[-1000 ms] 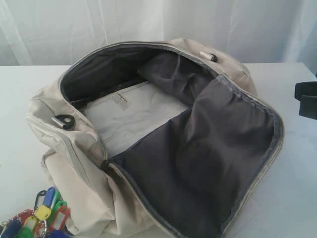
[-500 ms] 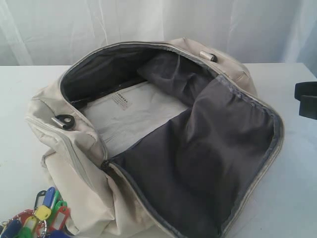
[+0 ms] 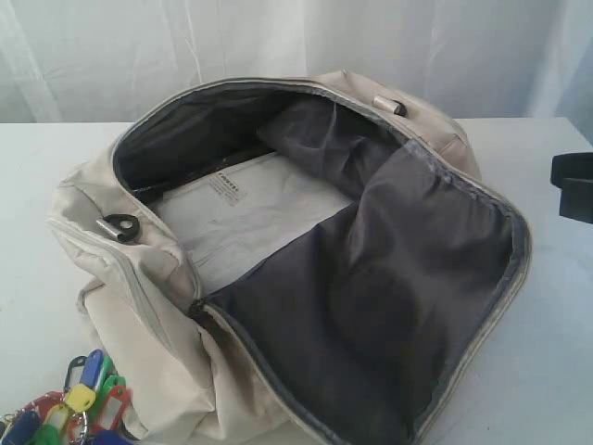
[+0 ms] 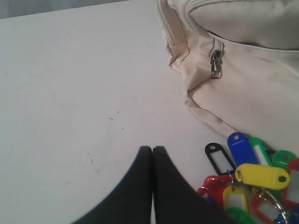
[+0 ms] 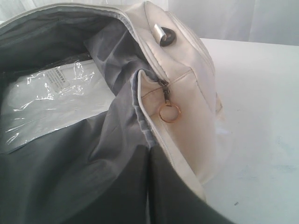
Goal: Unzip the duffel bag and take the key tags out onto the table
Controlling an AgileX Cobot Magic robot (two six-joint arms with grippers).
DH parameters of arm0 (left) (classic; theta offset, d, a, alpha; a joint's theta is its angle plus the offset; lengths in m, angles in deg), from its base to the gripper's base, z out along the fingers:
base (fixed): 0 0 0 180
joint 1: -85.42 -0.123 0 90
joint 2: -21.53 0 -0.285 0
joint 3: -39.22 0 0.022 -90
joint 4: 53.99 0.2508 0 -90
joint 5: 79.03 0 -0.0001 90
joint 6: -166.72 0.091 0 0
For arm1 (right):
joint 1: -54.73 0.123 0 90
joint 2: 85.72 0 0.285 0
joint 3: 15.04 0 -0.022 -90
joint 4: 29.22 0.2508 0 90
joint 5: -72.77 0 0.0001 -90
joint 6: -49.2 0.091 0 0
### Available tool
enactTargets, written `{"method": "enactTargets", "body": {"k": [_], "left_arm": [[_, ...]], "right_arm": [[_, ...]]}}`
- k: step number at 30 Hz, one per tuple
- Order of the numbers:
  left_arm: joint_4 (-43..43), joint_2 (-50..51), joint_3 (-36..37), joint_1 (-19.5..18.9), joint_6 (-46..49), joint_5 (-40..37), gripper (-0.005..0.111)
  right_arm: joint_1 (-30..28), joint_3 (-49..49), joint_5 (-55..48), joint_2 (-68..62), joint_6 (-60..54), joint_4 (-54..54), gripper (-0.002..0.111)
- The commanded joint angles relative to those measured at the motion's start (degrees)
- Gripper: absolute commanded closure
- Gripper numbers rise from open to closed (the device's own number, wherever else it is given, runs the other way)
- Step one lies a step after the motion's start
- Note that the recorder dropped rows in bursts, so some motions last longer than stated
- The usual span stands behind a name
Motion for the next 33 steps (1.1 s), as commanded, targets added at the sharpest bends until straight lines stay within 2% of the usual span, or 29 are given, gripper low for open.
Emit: {"method": "enactTargets", "body": {"k": [1,12,19,21,33], "left_arm": [[-0.12,-0.27,0.22,-0.18,0.49,0.24,0.107],[-0.12,-0.27,0.22,-0.18,0.64,0.24,0.107],[-0.12,-0.27,0.22,-0.18,0.11,0.25,0.107],[-0.12,-0.27,0.22,-0.18,-4.61,-0.01,0.107],[-0.12,-0.27,0.22,-0.18,-5.63,0.21,0.107]], "right_arm": [[0.12,-0.3,0.41,0.38,-0.49,0.16,0.108],[0.12,-0.3,0.41,0.38,-0.49,0.16,0.108],[3.93,-0.3,1.89,0.38,-0.49,-0.26,0.108],[5.18,-0.3,1.89,0.63,-0.49,-0.26,0.108],[5.35,-0.3,1.53,24.05,-0.49,-0.26,0.108]]}}
